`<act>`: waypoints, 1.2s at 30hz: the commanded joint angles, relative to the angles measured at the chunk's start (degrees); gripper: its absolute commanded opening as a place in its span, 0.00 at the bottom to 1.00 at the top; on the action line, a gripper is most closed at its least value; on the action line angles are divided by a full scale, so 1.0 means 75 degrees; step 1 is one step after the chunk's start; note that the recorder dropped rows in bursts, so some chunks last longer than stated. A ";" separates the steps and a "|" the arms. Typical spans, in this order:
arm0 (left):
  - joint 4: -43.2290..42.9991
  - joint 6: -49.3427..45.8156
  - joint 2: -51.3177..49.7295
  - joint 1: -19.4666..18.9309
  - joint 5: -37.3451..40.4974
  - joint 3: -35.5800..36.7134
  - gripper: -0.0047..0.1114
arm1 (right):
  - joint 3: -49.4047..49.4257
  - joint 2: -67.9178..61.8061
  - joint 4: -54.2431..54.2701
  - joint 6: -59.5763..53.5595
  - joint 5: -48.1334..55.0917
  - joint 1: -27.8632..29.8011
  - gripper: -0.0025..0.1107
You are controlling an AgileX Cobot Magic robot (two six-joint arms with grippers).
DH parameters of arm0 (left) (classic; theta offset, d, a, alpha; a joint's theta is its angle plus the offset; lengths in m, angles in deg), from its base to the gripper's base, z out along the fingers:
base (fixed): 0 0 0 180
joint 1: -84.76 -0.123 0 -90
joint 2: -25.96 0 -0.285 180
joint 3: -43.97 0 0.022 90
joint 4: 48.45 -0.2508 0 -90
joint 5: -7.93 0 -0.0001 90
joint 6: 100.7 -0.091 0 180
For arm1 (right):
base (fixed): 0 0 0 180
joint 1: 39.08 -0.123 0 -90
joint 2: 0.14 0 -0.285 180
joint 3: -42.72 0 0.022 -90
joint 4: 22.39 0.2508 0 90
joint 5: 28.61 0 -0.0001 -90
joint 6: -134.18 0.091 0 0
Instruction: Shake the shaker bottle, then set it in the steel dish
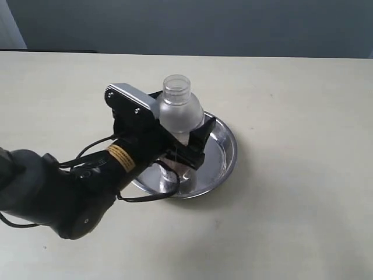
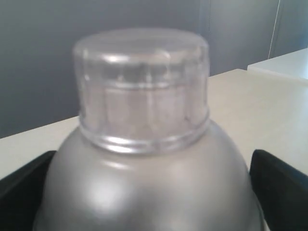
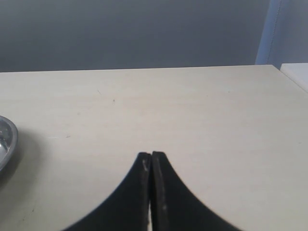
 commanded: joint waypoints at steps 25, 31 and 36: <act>0.0929 -0.0793 0.1627 0.0002 -0.0097 0.0041 0.84 | 0.0009 0.0029 -0.0009 0.0001 -0.0102 0.0027 0.02; 0.1471 -0.0839 0.2813 0.0002 0.0063 0.0041 0.32 | 0.0009 0.0029 -0.0009 0.0001 -0.0102 0.0027 0.02; 0.1748 -0.2515 0.3948 0.0002 0.1755 0.0041 0.05 | 0.0009 0.0029 -0.0009 0.0001 -0.0102 0.0027 0.02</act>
